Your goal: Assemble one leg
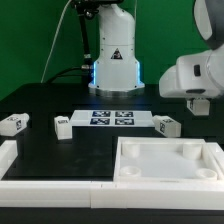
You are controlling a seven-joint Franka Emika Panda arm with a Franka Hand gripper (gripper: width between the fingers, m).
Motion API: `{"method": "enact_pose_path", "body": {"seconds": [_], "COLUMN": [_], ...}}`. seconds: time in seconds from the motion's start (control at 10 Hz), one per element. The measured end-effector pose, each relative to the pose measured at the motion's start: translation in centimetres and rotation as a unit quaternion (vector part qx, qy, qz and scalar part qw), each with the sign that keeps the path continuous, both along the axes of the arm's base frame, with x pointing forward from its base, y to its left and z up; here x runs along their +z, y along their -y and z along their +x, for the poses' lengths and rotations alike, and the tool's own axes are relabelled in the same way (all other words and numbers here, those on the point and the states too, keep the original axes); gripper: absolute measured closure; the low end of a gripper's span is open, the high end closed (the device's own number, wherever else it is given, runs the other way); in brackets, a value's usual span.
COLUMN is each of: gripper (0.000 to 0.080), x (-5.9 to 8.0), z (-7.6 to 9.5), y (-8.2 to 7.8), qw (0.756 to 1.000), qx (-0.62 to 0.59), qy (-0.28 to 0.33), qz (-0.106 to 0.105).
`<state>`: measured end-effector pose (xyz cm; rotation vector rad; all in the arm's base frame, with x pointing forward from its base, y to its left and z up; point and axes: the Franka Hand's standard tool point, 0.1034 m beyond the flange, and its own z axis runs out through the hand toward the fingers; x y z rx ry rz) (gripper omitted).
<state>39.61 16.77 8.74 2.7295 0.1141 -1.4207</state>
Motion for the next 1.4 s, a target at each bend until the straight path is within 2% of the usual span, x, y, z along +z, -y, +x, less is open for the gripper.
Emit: {"method": "enact_pose_path", "body": {"seconds": [0.1, 0.3, 1.0, 1.2, 1.3, 1.4], "gripper": [0.0511, 0.0511, 0.0509, 0.0509, 0.0509, 0.0509], "x": [0.4, 0.0, 0.0, 2.7, 3.7, 3.4], "z": [0.2, 0.0, -0.3, 0.4, 0.9, 0.9], "y": [0.0, 0.0, -0.2, 0.9, 0.8, 0.8], "qw": [1.0, 1.0, 1.0, 1.0, 1.0, 1.0], "qx": [0.001, 0.001, 0.017, 0.014, 0.014, 0.013], "qy": [0.002, -0.001, -0.002, -0.01, -0.004, 0.002], "qz": [0.001, 0.0, -0.003, -0.006, -0.005, -0.004]}}
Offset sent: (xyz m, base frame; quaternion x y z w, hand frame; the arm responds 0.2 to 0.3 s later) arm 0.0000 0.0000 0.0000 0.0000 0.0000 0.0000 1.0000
